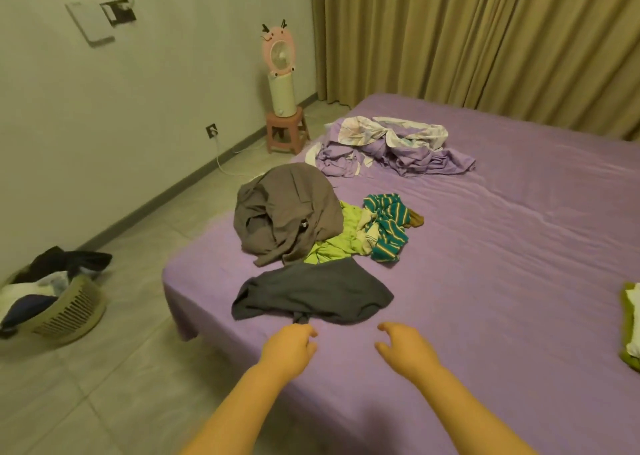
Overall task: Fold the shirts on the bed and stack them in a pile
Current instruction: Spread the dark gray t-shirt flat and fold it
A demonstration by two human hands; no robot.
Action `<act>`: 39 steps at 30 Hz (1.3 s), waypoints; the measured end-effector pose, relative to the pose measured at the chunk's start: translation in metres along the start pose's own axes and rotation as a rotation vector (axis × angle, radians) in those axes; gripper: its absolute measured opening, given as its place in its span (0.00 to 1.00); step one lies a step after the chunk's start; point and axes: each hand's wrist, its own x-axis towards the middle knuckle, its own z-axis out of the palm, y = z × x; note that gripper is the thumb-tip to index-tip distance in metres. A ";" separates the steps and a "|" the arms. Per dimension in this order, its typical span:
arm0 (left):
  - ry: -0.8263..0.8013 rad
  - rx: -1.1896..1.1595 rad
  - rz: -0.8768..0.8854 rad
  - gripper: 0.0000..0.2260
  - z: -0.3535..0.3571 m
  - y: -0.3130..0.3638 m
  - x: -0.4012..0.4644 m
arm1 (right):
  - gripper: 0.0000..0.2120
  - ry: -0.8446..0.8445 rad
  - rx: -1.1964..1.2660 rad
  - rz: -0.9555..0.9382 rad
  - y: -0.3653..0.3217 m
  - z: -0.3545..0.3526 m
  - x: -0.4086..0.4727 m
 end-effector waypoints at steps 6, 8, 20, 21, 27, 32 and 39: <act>-0.049 -0.051 -0.040 0.16 0.006 -0.009 0.025 | 0.23 -0.067 -0.038 -0.020 -0.013 -0.002 0.036; -0.074 -0.064 -0.052 0.16 0.008 -0.007 0.040 | 0.22 -0.092 -0.046 -0.019 -0.010 -0.001 0.053; -0.173 -0.065 -0.144 0.16 0.001 0.013 0.145 | 0.19 -0.281 -0.048 -0.049 0.012 -0.009 0.172; -0.181 -0.058 -0.144 0.16 0.002 0.013 0.152 | 0.19 -0.297 -0.052 -0.045 0.014 -0.009 0.180; -0.249 0.014 -0.110 0.16 0.011 0.010 0.203 | 0.18 -0.359 -0.108 0.008 0.029 -0.005 0.232; -0.359 0.189 -0.003 0.16 0.034 0.003 0.255 | 0.20 -0.365 -0.154 0.023 0.038 0.009 0.265; -0.379 0.600 0.183 0.23 0.076 -0.013 0.300 | 0.28 -0.363 -0.307 -0.161 0.031 0.050 0.299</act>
